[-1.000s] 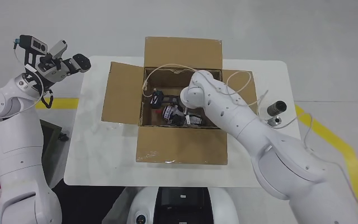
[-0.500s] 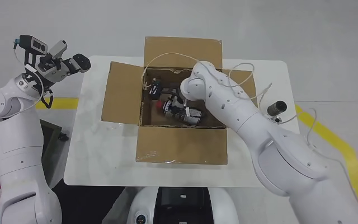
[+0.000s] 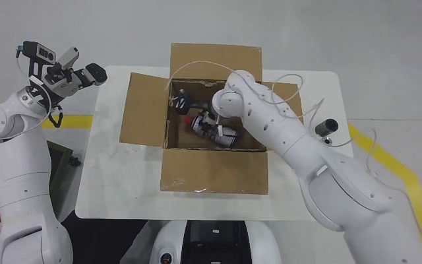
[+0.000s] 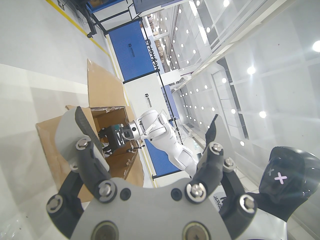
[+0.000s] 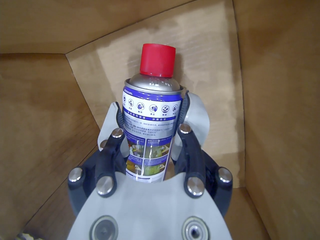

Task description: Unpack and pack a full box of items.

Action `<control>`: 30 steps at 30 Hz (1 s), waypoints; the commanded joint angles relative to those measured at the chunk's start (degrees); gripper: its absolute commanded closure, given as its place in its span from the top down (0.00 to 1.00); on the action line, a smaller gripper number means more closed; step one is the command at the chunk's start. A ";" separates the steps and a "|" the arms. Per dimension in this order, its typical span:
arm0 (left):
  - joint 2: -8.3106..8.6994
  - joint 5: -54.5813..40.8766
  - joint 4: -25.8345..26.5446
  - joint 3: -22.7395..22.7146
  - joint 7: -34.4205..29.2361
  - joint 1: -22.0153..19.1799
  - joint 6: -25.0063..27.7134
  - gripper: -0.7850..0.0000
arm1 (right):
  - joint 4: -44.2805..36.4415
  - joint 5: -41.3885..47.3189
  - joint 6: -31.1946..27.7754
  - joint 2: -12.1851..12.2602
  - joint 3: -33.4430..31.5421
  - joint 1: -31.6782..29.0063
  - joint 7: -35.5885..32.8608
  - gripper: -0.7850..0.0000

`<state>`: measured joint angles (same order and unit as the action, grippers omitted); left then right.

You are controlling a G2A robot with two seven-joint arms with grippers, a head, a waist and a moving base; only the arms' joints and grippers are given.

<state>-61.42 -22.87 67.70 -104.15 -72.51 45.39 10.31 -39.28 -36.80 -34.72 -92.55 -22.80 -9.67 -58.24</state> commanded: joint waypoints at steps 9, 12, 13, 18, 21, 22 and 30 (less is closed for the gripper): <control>0.00 0.00 0.00 0.00 0.00 0.00 0.00 1.00 | -2.31 -0.35 7.40 -0.34 -0.59 -1.21 -4.61 0.61; 0.00 0.00 0.00 0.00 0.00 0.00 0.00 1.00 | -2.36 -0.41 9.28 -0.61 -0.72 -1.46 -5.53 0.62; 0.00 0.00 0.00 0.00 0.00 0.00 0.00 1.00 | -2.31 -0.25 9.63 -0.71 -0.82 -1.53 -5.73 0.62; 0.00 0.00 0.00 0.00 0.00 0.00 0.00 1.00 | -1.67 0.66 10.17 -1.21 -1.24 -1.50 -7.48 0.27; 0.00 0.00 0.00 0.00 0.00 0.00 0.00 1.00 | -0.99 1.01 10.33 -1.56 -1.40 -1.28 -8.45 0.00; 0.00 0.00 0.00 0.00 0.00 0.00 0.00 1.00 | -0.82 0.98 10.31 -1.66 -1.44 -1.18 -8.57 0.00; 0.00 0.00 0.00 0.00 0.00 0.00 0.00 1.00 | -2.75 2.61 7.61 -1.21 -3.72 -0.37 -9.14 0.00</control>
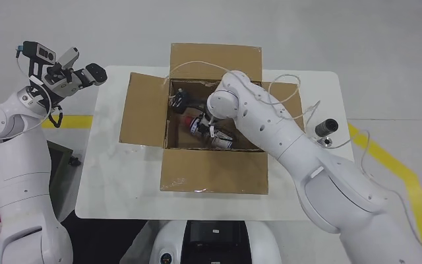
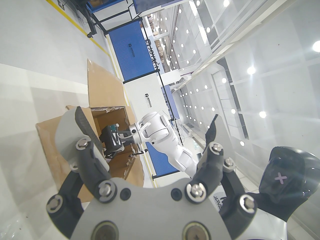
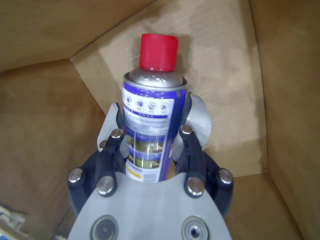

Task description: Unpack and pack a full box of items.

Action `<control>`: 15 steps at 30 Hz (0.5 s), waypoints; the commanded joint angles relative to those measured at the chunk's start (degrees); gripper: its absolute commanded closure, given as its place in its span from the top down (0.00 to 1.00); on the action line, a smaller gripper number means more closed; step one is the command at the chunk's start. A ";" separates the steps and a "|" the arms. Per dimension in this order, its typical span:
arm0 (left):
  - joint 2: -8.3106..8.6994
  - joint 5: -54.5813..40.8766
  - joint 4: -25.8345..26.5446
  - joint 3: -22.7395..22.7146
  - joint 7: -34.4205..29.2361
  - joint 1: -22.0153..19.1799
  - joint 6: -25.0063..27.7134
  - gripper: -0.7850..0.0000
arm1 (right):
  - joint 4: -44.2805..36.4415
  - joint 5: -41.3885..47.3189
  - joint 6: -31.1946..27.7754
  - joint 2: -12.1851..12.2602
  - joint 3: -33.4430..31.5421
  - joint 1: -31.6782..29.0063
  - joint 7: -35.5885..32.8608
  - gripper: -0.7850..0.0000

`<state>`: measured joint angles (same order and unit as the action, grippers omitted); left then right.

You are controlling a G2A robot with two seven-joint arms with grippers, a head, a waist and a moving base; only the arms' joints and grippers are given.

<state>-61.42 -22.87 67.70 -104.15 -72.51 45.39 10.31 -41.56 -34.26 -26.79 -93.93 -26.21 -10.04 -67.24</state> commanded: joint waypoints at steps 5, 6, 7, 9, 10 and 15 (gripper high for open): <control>0.00 0.00 0.00 0.00 0.00 0.00 0.00 1.00 | -3.62 -0.82 -0.91 1.53 -1.99 -0.46 -1.32 0.00; 0.00 0.00 0.00 0.00 0.00 0.00 0.00 1.00 | -4.19 -1.18 -0.73 1.83 -2.32 -0.65 -1.50 0.00; 0.00 0.00 0.00 0.00 0.00 0.00 0.00 1.00 | -4.78 -1.60 -0.49 2.12 -2.61 -0.89 -1.66 0.00; 0.00 0.00 0.00 0.00 0.00 0.00 0.00 1.00 | -5.93 -2.66 0.25 2.65 -3.02 -1.41 -2.26 0.00; 0.00 0.00 0.00 0.00 0.00 0.00 0.00 1.00 | -6.57 -3.15 0.72 2.87 -3.16 -1.72 -2.59 0.00; 0.00 0.00 0.00 0.00 0.00 0.00 0.00 1.00 | -9.73 -5.06 3.21 3.70 -3.65 -3.29 -4.58 1.00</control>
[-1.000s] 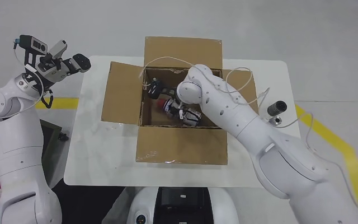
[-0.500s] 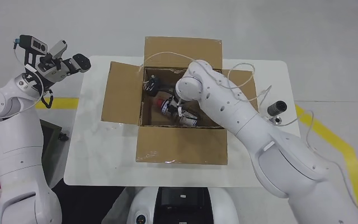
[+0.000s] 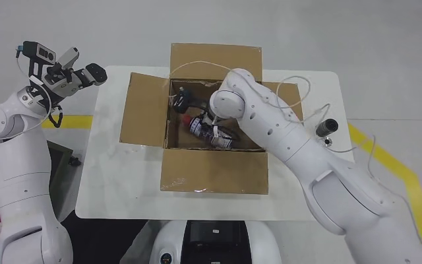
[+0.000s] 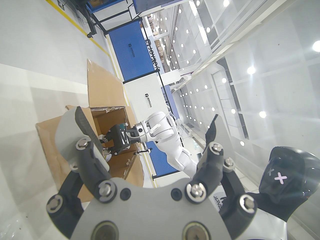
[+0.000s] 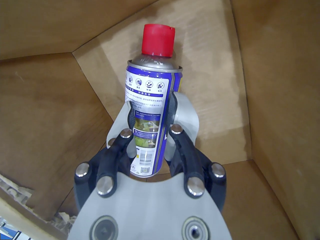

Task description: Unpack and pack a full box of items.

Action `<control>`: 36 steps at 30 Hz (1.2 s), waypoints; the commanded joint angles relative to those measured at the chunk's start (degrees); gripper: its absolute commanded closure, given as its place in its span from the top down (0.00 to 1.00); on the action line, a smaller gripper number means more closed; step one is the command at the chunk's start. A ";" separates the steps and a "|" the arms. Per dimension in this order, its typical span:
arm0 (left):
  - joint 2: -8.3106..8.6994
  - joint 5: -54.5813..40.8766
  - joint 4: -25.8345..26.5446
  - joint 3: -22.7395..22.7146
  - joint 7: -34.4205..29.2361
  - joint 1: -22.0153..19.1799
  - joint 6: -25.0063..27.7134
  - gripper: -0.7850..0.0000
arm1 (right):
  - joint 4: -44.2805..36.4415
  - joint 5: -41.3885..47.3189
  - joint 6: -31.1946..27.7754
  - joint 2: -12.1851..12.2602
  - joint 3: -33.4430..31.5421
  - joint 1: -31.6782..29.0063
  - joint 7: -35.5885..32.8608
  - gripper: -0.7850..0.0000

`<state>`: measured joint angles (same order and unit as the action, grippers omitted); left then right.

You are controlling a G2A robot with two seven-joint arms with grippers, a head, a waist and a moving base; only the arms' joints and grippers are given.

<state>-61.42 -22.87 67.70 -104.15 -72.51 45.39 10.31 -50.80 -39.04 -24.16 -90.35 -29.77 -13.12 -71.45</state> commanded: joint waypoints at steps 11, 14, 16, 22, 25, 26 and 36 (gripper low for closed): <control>0.00 0.00 0.00 0.00 0.00 0.00 0.00 1.00 | -4.44 -2.37 8.01 1.01 -1.24 -3.54 -3.14 1.00; 0.00 0.00 0.00 0.00 0.00 0.00 0.00 1.00 | -3.43 -1.31 9.14 0.73 -1.68 -3.67 -2.70 1.00; 0.00 0.00 0.00 0.00 0.00 0.00 0.00 1.00 | -2.54 -0.67 9.58 0.44 -1.80 -3.49 -2.51 1.00; 0.00 0.00 0.00 0.00 0.00 0.00 0.00 1.00 | 1.75 3.13 9.93 -0.79 -2.09 -2.88 -2.33 0.92; 0.00 0.00 0.00 0.00 0.00 0.00 0.00 1.00 | 4.12 4.30 9.82 -1.54 -1.76 -2.40 -2.27 0.48; 0.00 0.00 0.00 0.00 0.00 0.00 0.00 1.00 | 4.74 4.60 9.64 -1.78 -1.63 -2.24 -2.27 0.47; 0.00 0.00 0.00 0.00 0.00 0.00 0.00 1.00 | 9.47 6.40 7.77 -3.78 -0.53 -0.77 -2.86 0.00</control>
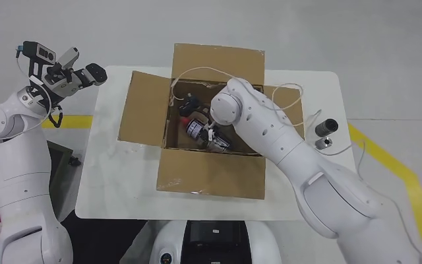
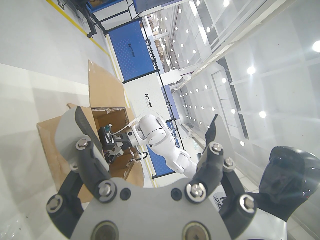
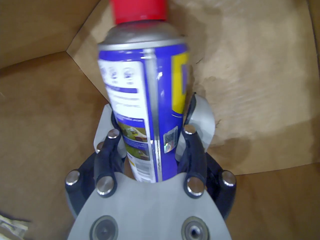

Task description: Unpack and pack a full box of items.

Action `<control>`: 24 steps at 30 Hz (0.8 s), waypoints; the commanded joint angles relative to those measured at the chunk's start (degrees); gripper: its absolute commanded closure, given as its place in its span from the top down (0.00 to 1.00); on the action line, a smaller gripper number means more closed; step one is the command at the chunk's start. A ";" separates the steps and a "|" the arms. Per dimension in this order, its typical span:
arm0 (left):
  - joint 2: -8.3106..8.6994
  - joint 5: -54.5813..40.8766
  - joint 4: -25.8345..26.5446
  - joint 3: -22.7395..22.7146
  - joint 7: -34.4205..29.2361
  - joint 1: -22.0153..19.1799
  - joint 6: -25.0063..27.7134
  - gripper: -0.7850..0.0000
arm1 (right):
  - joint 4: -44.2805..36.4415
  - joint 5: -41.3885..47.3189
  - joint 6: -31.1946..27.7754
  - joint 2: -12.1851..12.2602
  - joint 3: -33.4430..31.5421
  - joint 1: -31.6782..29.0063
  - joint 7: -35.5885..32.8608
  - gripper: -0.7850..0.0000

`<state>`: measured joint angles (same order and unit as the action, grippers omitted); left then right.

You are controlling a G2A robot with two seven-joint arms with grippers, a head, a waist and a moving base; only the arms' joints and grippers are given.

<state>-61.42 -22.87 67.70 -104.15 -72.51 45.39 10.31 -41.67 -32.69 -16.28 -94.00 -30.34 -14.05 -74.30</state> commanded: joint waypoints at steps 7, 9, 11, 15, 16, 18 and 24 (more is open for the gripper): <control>0.00 0.00 0.00 0.00 0.00 0.00 0.00 1.00 | 0.76 -1.52 -0.38 -0.28 -0.40 2.09 -0.02 0.00; 0.00 0.00 0.00 0.00 0.00 0.00 0.00 1.00 | -0.22 -2.52 -0.76 -0.04 -0.52 2.39 -0.51 0.00; 0.00 0.00 0.00 0.00 0.00 0.00 0.00 1.00 | -1.49 -3.25 -1.11 0.36 -0.93 2.49 -1.12 0.00; 0.00 0.00 0.00 0.00 0.00 0.00 0.00 1.00 | -5.04 -4.67 -2.15 1.60 -2.25 2.14 -2.70 0.00; 0.00 0.00 0.00 0.00 0.00 0.00 0.00 1.00 | -6.18 -4.94 -2.49 2.01 -2.77 1.93 -3.04 0.00; 0.00 0.00 0.00 0.00 0.00 0.00 0.00 1.00 | -8.77 -5.99 -3.04 2.96 -3.89 1.36 -3.53 0.00; 0.00 0.00 0.00 0.00 0.00 0.00 0.00 1.00 | -19.91 -12.06 -6.14 6.39 -7.68 -2.48 -2.54 0.00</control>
<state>-61.42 -22.87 67.70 -104.15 -72.51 45.39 10.31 -59.61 -43.73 -21.77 -88.22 -37.30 -15.60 -77.16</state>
